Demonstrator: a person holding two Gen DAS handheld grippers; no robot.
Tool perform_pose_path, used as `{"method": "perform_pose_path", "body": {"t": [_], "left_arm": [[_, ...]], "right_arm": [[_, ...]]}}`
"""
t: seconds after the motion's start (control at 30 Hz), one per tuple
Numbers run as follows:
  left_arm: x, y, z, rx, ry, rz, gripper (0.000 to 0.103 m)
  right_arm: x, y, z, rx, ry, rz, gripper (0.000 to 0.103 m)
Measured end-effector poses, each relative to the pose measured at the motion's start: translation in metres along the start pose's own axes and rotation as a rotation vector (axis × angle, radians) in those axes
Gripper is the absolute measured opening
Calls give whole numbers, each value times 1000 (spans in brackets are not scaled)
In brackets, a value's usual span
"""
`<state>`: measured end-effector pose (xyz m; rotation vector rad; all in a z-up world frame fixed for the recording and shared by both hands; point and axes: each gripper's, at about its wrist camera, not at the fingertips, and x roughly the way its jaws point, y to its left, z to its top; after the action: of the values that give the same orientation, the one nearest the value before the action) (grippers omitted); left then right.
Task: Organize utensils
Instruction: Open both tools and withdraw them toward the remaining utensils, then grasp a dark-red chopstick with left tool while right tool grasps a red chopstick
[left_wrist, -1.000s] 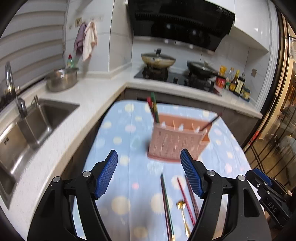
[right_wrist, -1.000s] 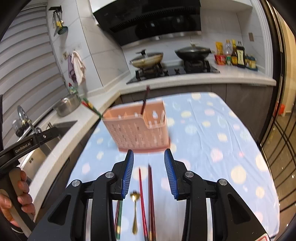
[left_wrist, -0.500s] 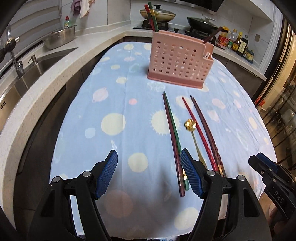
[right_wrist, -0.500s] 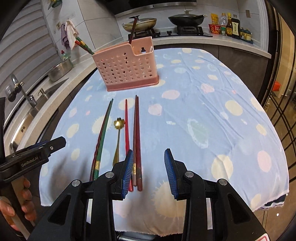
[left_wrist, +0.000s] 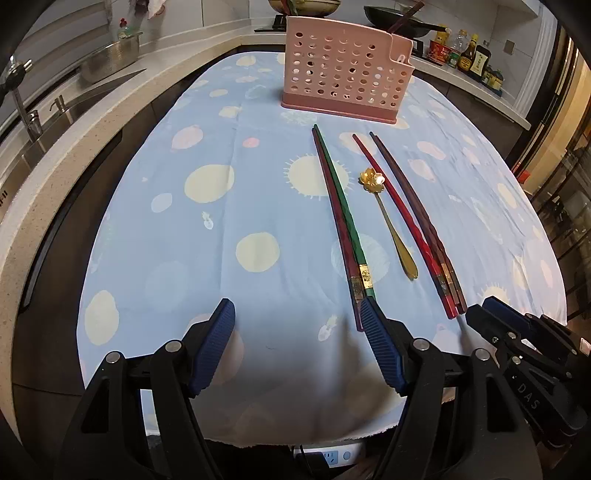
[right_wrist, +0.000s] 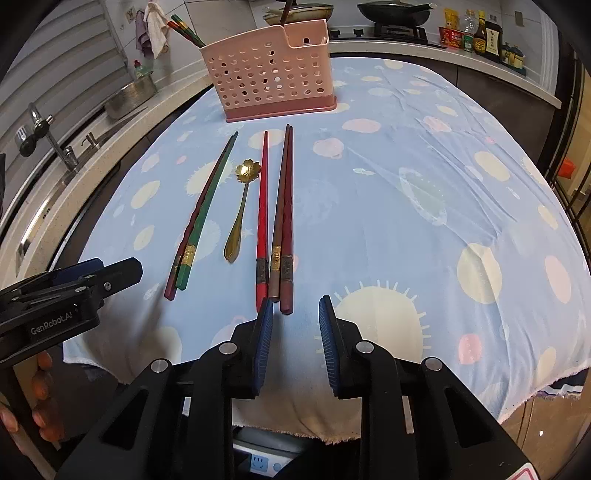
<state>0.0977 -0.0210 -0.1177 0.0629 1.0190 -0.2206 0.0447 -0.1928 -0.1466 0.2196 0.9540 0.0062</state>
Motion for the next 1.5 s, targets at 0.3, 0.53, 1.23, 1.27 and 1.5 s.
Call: {"method": "perform_pose_path", "body": {"t": [0.3,0.53,1.23,1.27,1.5], "left_arm": [[5,-3,-3,10,12,-5,67],[9,-6,-3,18,23,-12,67],[26,-9,2,16,49,-16,67],[28,-10,2,22,53,-13,67],[35,-4,3,22,61,24,67]], "right_arm": [[6,-10,0,22,6,-14,18],[7,-9,3,18,4,-17,18],[19,-9,17,7,4,-19,18],[20,-9,17,7,4,-18,18],[20,-10,18,8,5,-18,18]]}}
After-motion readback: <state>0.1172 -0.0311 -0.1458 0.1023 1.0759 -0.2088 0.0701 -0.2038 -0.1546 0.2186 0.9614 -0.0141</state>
